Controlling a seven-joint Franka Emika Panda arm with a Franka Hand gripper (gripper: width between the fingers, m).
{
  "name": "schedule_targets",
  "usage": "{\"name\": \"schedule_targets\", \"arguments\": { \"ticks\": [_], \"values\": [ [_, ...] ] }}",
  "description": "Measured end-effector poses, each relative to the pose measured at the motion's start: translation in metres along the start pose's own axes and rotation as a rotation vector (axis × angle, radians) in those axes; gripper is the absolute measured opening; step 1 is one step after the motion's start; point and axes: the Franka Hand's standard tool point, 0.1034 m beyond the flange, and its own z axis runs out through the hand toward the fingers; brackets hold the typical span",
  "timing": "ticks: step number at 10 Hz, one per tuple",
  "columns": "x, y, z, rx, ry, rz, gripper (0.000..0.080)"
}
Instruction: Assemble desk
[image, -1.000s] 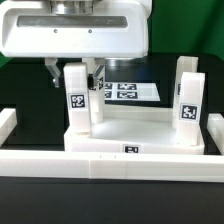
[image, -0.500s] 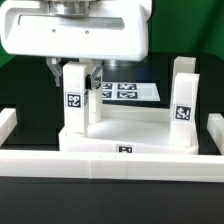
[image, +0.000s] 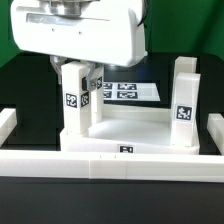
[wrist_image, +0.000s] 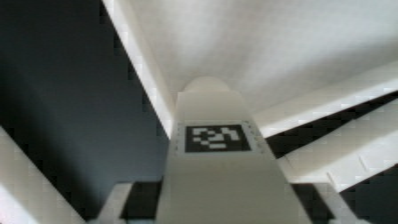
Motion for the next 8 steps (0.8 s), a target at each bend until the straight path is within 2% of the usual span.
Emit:
{"name": "schedule_targets", "arguments": {
  "ticks": [4, 8],
  "values": [
    [-0.0022, -0.0024, 0.0019, 0.014, -0.011, 0.371, 0.0290],
    [-0.0020, -0.0017, 0.0019, 0.017, -0.022, 0.621, 0.0290]
  ]
}}
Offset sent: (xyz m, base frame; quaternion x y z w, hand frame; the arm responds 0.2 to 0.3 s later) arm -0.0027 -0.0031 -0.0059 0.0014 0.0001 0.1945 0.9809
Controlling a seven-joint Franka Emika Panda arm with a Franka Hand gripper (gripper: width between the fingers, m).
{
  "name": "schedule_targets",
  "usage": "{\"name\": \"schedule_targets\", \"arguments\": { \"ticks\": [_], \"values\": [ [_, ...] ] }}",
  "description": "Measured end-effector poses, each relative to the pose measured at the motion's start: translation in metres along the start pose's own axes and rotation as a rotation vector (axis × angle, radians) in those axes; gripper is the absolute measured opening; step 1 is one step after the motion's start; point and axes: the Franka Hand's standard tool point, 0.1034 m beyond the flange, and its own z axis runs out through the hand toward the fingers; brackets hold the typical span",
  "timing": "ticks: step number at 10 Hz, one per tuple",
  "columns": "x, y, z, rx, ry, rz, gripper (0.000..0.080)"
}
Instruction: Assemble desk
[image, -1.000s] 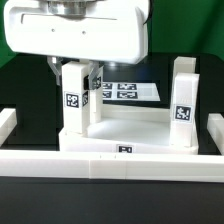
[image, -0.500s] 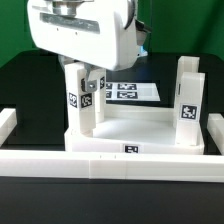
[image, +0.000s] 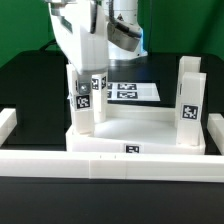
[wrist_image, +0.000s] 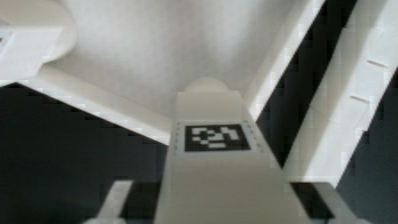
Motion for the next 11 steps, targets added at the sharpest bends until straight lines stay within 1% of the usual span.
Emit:
{"name": "schedule_targets", "arguments": {
  "ticks": [4, 6, 7, 8, 9, 10, 11],
  "values": [
    [-0.0004, -0.0010, 0.0005, 0.005, -0.001, 0.229, 0.0290],
    [-0.0005, -0.0010, 0.0006, 0.005, -0.001, 0.188, 0.0290],
    [-0.0005, -0.0010, 0.0005, 0.005, -0.001, 0.185, 0.0467],
    [-0.0002, -0.0014, 0.0001, 0.006, -0.001, 0.150, 0.0585],
    [0.0012, -0.0009, -0.0001, 0.006, 0.000, 0.021, 0.0585],
    [0.0009, -0.0009, 0.0000, 0.006, 0.000, -0.051, 0.0636],
    [0.0010, -0.0009, 0.0000, 0.006, 0.001, -0.120, 0.0646]
  ]
}}
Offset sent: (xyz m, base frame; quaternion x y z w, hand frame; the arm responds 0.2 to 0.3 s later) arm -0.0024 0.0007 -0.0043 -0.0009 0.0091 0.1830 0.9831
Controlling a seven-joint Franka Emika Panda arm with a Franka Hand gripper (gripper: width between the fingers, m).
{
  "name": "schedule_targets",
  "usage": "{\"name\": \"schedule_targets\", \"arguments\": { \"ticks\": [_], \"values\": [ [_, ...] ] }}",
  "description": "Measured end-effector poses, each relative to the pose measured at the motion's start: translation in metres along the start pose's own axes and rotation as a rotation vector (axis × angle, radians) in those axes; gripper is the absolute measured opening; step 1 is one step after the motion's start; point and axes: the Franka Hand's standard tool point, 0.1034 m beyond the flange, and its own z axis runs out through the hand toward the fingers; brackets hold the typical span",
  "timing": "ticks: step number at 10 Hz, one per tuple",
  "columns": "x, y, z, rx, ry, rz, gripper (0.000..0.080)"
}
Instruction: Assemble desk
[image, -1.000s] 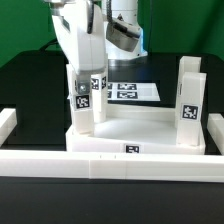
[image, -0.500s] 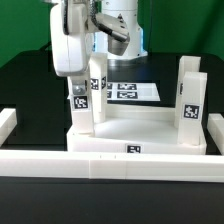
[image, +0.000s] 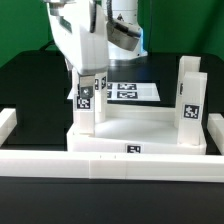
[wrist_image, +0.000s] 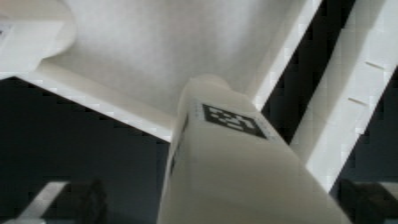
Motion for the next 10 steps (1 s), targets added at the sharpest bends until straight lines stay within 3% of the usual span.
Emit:
{"name": "schedule_targets", "arguments": {
  "ticks": [4, 6, 10],
  "values": [
    [0.0002, 0.0002, 0.0000, -0.002, 0.002, -0.288, 0.0649],
    [-0.0029, -0.0004, 0.0003, -0.033, 0.019, -0.533, 0.0649],
    [-0.0074, -0.0026, -0.0006, -0.056, 0.022, -0.913, 0.0649]
  ]
}}
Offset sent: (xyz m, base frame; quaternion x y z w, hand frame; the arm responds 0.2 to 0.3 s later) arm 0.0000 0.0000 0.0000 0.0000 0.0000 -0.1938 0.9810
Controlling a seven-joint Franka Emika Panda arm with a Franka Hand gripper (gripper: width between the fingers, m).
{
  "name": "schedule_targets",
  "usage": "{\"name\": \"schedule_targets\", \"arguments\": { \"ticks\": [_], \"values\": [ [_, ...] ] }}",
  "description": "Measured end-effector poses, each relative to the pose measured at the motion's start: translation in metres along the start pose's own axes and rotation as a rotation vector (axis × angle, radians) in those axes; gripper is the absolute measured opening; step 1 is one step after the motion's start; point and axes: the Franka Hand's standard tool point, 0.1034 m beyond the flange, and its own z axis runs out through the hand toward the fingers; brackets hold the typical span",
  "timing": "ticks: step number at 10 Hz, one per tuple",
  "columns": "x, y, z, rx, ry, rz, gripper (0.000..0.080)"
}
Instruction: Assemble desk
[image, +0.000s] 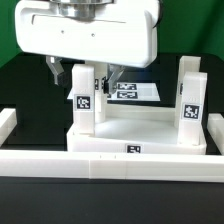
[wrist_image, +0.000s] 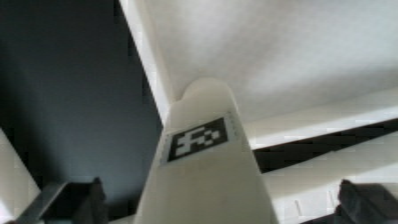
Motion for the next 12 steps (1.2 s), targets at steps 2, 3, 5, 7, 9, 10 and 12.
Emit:
{"name": "schedule_targets", "arguments": {
  "ticks": [2, 3, 5, 7, 9, 10, 12],
  "values": [
    [-0.0001, -0.0009, -0.0005, 0.000, 0.000, -0.079, 0.0649],
    [0.0000, -0.0007, -0.0007, -0.002, 0.001, -0.160, 0.0649],
    [0.0003, 0.0006, -0.0008, -0.004, 0.000, -0.257, 0.0649],
    [0.0005, 0.0023, -0.0005, -0.003, 0.000, -0.279, 0.0399],
    [0.0004, 0.0023, -0.0003, -0.004, 0.000, -0.279, 0.0288],
    [0.0004, 0.0022, -0.0003, -0.004, 0.000, -0.279, 0.0288],
    [0.0004, 0.0022, -0.0003, -0.004, 0.000, -0.253, 0.0288]
  ]
}}
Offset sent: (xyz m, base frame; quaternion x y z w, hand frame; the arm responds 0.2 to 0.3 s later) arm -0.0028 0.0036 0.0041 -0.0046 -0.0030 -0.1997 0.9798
